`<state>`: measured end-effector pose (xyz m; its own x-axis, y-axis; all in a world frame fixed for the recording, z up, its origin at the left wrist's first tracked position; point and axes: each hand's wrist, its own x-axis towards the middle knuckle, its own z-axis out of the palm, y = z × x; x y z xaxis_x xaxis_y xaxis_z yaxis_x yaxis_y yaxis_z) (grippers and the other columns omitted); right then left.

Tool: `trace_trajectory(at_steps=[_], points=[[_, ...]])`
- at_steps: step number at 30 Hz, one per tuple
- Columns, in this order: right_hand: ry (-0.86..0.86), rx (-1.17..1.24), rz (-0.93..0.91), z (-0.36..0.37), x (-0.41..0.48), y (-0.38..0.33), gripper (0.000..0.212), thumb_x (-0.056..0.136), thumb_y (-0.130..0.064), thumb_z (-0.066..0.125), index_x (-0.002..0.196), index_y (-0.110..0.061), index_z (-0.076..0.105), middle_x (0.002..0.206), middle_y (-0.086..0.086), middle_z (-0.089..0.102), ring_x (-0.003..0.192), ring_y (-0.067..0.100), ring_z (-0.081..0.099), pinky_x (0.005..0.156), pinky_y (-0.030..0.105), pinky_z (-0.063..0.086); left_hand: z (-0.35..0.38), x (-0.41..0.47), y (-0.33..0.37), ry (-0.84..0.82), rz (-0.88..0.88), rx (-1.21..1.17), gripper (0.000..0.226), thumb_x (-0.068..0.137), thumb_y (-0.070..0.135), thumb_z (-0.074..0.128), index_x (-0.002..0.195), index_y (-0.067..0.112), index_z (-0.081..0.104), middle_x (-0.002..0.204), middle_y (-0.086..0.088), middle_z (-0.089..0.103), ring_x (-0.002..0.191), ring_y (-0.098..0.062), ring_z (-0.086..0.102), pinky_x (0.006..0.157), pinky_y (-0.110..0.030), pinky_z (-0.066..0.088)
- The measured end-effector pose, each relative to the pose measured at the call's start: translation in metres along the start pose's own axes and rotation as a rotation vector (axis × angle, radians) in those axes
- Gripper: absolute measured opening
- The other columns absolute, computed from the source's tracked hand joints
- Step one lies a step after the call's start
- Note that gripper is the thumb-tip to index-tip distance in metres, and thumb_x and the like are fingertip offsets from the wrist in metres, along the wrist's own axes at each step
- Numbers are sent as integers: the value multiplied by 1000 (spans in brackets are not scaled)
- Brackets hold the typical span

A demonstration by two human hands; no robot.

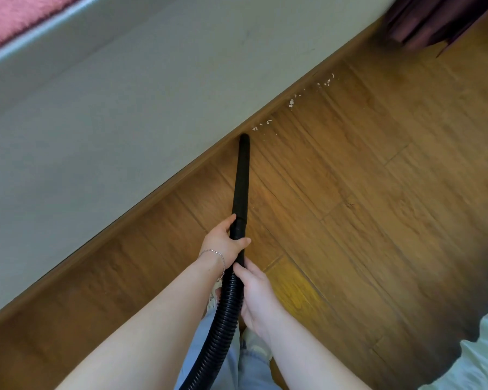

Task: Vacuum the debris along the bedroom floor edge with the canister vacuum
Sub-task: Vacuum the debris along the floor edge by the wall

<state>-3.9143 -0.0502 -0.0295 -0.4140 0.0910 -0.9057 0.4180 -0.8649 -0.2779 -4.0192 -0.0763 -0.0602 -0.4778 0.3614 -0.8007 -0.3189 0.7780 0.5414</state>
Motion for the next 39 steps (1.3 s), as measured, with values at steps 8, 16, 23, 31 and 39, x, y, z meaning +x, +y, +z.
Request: trace_trajectory(at_steps=[8, 16, 23, 31, 39], points=[[39, 43, -29, 10, 8, -23, 27, 96, -20, 49, 120, -23, 60, 95, 15, 67, 70, 28, 61, 65, 38, 51, -7, 19, 27, -53, 12, 83, 69, 84, 24, 65, 144, 27, 30, 139, 2, 49, 117, -17, 53, 88, -26, 42], [85, 100, -51, -1, 8, -45, 26, 97, -17, 47, 119, -19, 61, 90, 15, 66, 65, 25, 61, 60, 34, 51, 11, 34, 49, -113, 32, 108, 70, 84, 25, 66, 143, 29, 31, 141, 0, 47, 121, -17, 51, 92, -27, 43], [117, 152, -53, -6, 5, -57, 29, 97, -15, 47, 124, -18, 57, 89, 16, 66, 63, 26, 61, 62, 37, 51, 20, 38, 61, -148, 38, 142, 71, 84, 26, 65, 144, 29, 29, 140, 0, 48, 119, -16, 52, 88, -23, 41], [91, 129, -42, 12, 12, -75, 34, 98, -13, 45, 131, -18, 51, 102, 18, 63, 70, 26, 59, 65, 36, 52, 1, 54, 71, -139, 19, 160, 71, 83, 26, 66, 144, 30, 29, 142, 0, 45, 121, -17, 51, 93, -28, 43], [117, 127, -37, 15, 22, -103, 32, 97, -16, 48, 129, -16, 50, 104, 19, 63, 69, 27, 59, 65, 37, 50, -1, 72, 94, -149, 41, 172, 71, 84, 27, 66, 144, 30, 28, 144, 0, 43, 124, -18, 48, 96, -29, 41]])
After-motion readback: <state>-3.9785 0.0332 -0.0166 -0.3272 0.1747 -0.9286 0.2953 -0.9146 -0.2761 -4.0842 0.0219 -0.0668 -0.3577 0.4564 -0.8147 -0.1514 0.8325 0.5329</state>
